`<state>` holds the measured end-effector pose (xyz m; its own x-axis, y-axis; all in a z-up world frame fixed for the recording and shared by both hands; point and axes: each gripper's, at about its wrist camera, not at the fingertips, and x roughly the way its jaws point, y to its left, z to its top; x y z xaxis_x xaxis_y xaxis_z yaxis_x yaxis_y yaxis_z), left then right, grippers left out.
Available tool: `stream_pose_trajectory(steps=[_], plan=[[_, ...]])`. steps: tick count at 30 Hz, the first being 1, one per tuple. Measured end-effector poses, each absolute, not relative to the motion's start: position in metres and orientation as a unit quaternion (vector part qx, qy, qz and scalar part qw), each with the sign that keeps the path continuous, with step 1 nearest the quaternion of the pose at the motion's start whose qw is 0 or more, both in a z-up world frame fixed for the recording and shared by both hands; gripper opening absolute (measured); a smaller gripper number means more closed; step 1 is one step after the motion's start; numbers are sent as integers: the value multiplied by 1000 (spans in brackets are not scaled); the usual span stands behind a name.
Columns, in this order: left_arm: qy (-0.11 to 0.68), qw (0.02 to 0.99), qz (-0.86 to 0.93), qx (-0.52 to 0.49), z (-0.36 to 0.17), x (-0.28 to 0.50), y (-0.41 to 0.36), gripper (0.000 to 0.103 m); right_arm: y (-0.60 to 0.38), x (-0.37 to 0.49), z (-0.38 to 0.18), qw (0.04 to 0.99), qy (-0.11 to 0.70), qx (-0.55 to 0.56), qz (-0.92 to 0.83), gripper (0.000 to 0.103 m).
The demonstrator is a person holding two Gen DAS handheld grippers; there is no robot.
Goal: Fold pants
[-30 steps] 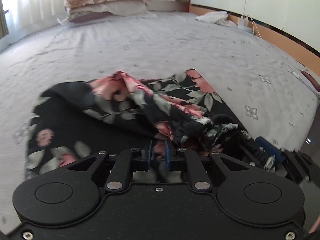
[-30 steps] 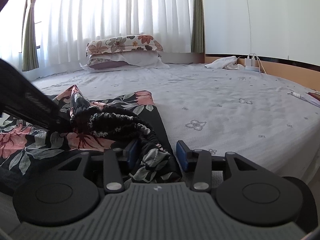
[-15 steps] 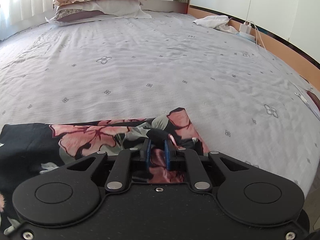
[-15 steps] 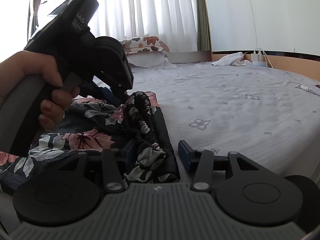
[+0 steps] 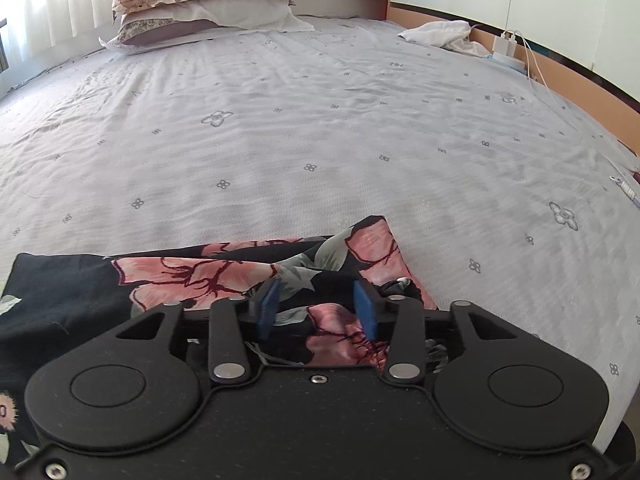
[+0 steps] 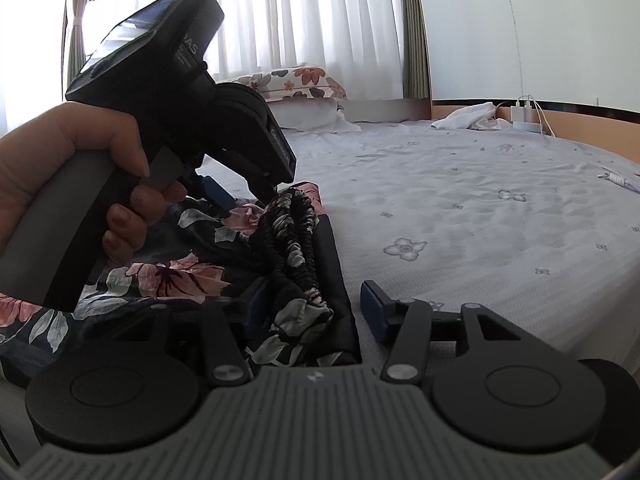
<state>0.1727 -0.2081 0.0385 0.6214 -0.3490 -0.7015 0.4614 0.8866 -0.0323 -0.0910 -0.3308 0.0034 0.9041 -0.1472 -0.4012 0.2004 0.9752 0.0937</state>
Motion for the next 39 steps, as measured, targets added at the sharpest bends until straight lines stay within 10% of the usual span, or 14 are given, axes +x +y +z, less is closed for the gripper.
stream_pose_trajectory(steps=[7,9,11,16,28,39], plan=[[338,912,-222,69,67,151,-164,60,-335,-92,16,970,209,99,-69,89],[327,918,-215,59,78,145,-139,51,-334,-97,22,970,205,106,-75,90],[337,918,-201,61,86,144,-114,20,-331,-104,30,973,189,102,-85,90],[338,925,-165,58,96,140,-52,18,-306,-115,49,985,134,86,-60,91],[390,912,-129,8,50,191,-3,14,-230,-69,26,974,211,56,59,47],[379,923,-67,-6,40,250,1,25,-226,-70,14,969,240,33,59,57]])
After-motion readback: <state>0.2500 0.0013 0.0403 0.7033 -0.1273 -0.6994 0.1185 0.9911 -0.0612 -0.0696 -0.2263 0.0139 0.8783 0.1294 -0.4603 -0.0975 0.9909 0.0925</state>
